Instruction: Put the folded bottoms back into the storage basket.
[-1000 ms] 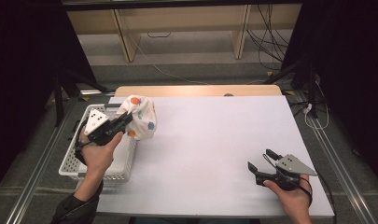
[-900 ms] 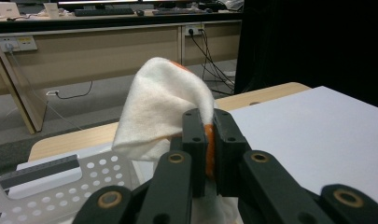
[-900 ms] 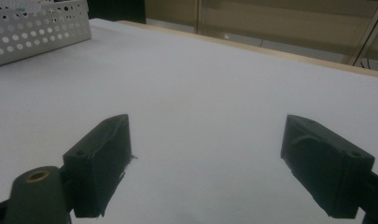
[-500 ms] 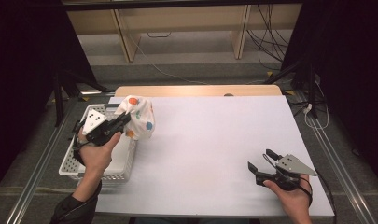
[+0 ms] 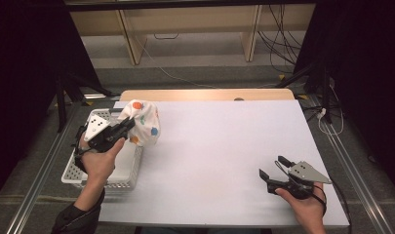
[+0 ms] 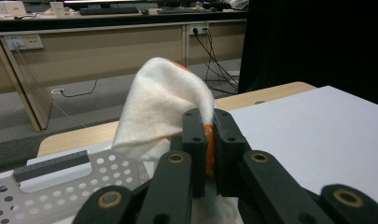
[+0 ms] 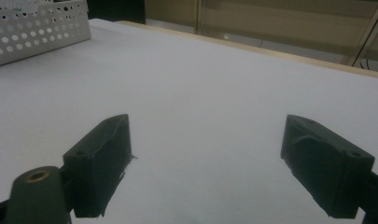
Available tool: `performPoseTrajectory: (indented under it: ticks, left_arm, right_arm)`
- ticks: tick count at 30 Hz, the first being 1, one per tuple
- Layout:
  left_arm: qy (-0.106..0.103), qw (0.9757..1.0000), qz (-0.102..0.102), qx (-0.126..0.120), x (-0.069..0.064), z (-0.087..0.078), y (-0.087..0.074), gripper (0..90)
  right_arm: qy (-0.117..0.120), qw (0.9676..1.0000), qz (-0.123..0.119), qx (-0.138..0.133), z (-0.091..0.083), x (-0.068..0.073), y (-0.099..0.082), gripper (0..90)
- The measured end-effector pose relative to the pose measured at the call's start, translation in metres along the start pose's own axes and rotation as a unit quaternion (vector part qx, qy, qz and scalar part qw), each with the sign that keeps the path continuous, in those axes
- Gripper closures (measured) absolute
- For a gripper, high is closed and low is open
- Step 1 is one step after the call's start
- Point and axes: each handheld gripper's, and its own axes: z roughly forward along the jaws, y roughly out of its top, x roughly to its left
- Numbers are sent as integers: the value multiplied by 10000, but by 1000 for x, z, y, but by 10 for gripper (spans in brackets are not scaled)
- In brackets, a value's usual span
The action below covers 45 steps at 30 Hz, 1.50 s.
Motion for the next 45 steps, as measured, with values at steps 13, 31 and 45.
performPoseTrajectory:
  ticks: [13,31,45]
  left_arm:
    - [69,10000,-12,-3,5,-3,-1,844]
    - [143,9999,-35,0,12,-7,-1,844]
    - [199,9998,-60,27,17,-10,-4,844]
  right_arm:
    - [-2,10000,-2,2,0,0,0,169]
    - [-4,10000,-1,14,0,0,0,169]
    - [-10,10000,-1,36,0,0,0,169]
